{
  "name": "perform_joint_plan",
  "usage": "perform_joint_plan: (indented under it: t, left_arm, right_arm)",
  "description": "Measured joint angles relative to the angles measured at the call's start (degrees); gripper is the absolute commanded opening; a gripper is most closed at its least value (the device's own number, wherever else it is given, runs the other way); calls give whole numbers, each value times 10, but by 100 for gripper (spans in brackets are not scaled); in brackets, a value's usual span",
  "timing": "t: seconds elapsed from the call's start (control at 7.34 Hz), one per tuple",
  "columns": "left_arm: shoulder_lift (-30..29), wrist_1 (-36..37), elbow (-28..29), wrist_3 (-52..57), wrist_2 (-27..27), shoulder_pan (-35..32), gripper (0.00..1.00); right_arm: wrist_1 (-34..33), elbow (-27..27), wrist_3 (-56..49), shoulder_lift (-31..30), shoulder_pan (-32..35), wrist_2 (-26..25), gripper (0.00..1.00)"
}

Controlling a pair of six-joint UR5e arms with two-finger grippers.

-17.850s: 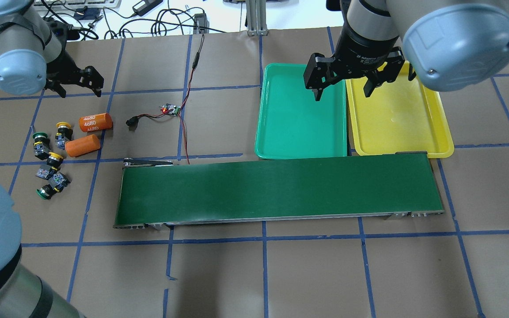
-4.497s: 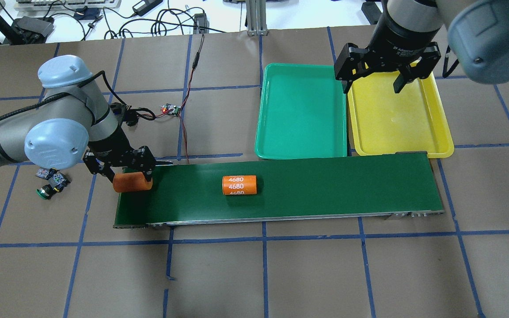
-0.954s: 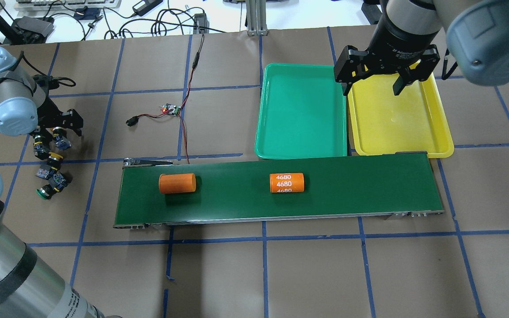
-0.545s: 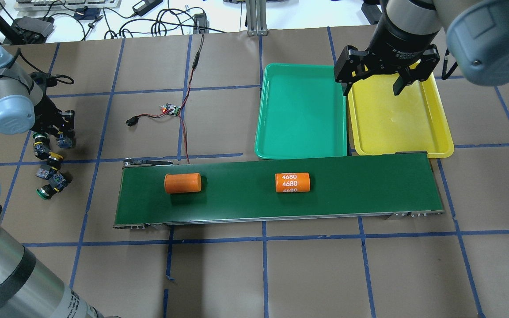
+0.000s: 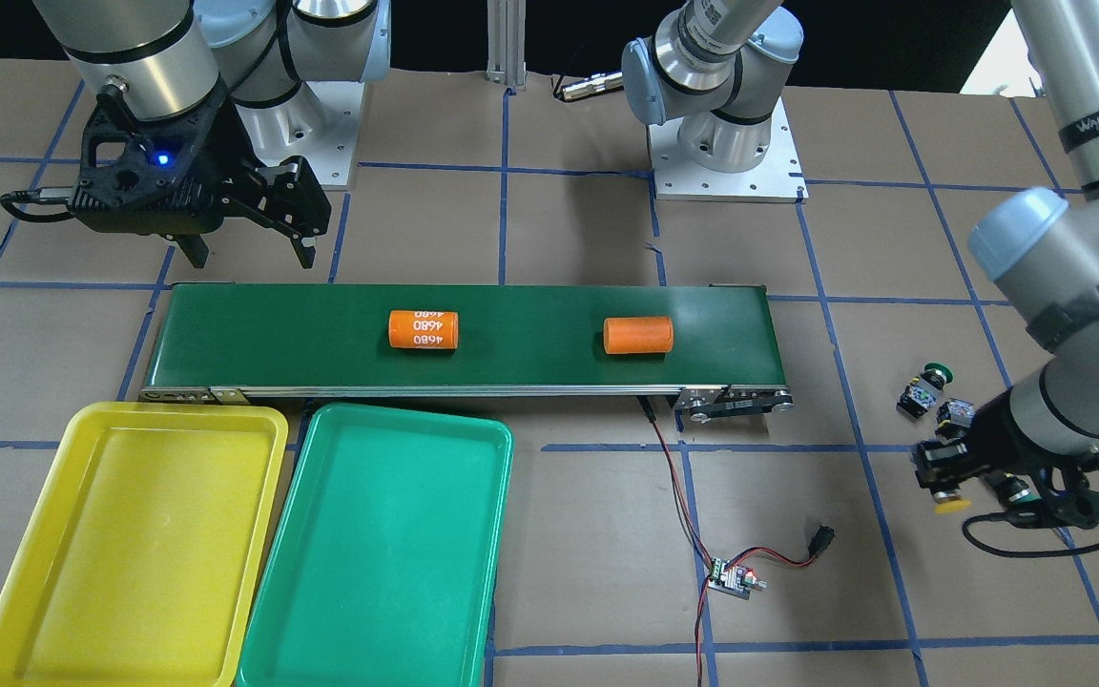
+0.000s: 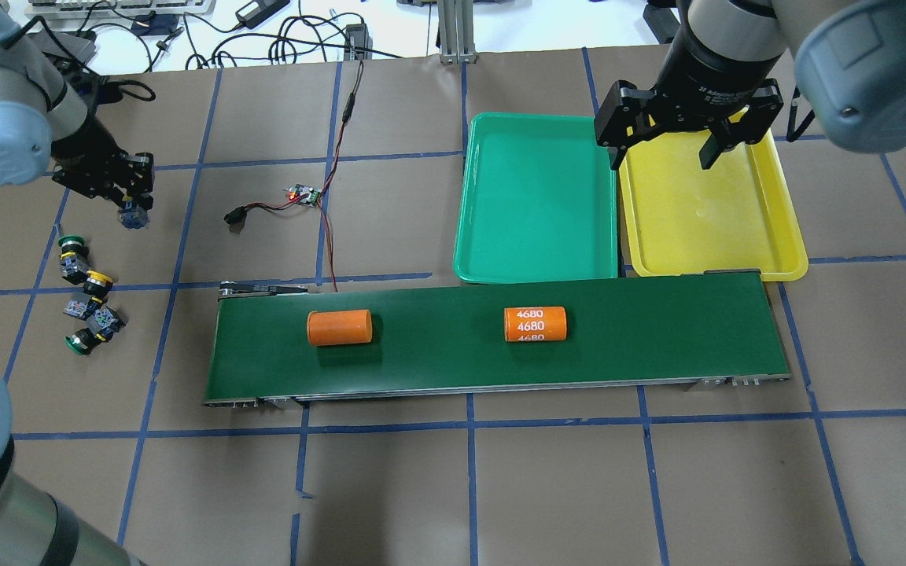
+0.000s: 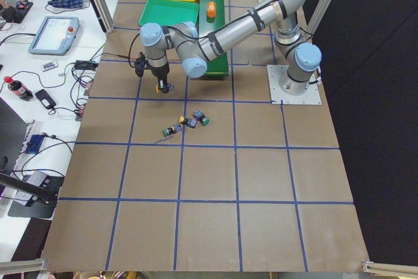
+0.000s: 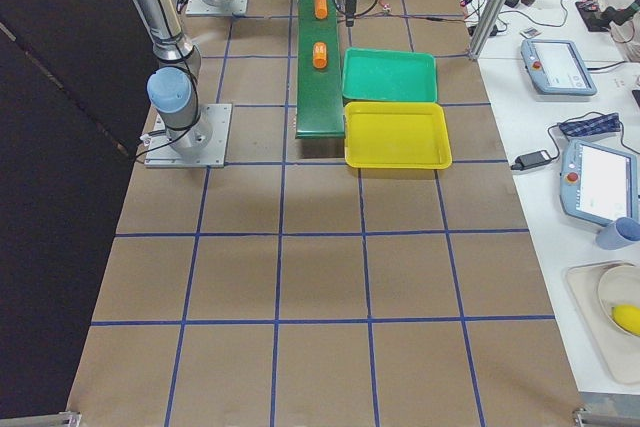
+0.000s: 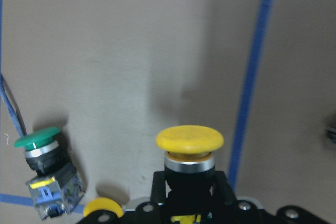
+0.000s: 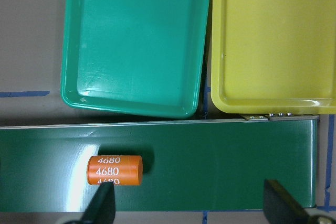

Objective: Sort buttons by color to trays
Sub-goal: 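Move the left gripper back and grasp a yellow push-button switch, then set the yellow button switch on the conveyor belt and release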

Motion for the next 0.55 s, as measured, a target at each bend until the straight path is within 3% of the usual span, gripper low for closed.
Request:
perform_joint_plan:
  t: [0.14,0.55]
  left_arm:
    - [27,-24,-12,-7,-2,-24,0]
    - [108,-32,-135,-32,-8,-51,0]
  right_arm:
    - [0,0,0,0,0,0,100]
    - [1,0,0,0,0,0,100]
